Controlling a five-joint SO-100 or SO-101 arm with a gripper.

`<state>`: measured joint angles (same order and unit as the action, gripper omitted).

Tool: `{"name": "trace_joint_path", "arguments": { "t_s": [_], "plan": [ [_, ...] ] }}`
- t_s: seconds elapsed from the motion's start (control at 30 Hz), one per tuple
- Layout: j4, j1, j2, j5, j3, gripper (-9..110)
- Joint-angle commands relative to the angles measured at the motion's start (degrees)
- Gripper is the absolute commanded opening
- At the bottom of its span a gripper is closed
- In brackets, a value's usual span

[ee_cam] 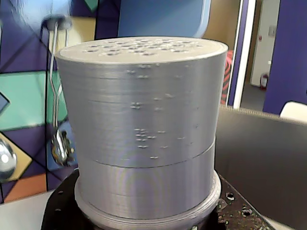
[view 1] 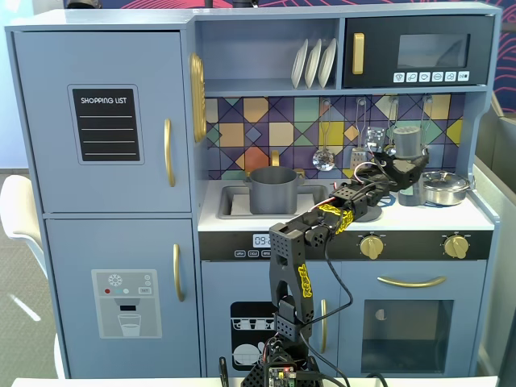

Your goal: Put salt in the gray recipient

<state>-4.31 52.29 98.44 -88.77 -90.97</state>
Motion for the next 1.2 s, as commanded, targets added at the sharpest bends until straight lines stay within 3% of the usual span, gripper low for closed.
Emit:
{"name": "trace_joint_path", "arguments": {
  "t_s": [0.0,0.37,0.87,0.93,1.07,1.17],
  "plan": [
    [-0.7,0.3,0.7,3.1,1.3,0],
    [-0.7,-0.9,-4.0,7.1,3.8,0],
    [-2.8,-1.8,-6.2,5.3,1.2,0],
    [-2.8,-1.8,-5.6,5.4,-0.2,5],
    [-3.1,-1.2,-4.3,5.7,-2.3,29],
    [-3.5,-1.1,-3.9,2.0,-2.6,37]
  ]
}}
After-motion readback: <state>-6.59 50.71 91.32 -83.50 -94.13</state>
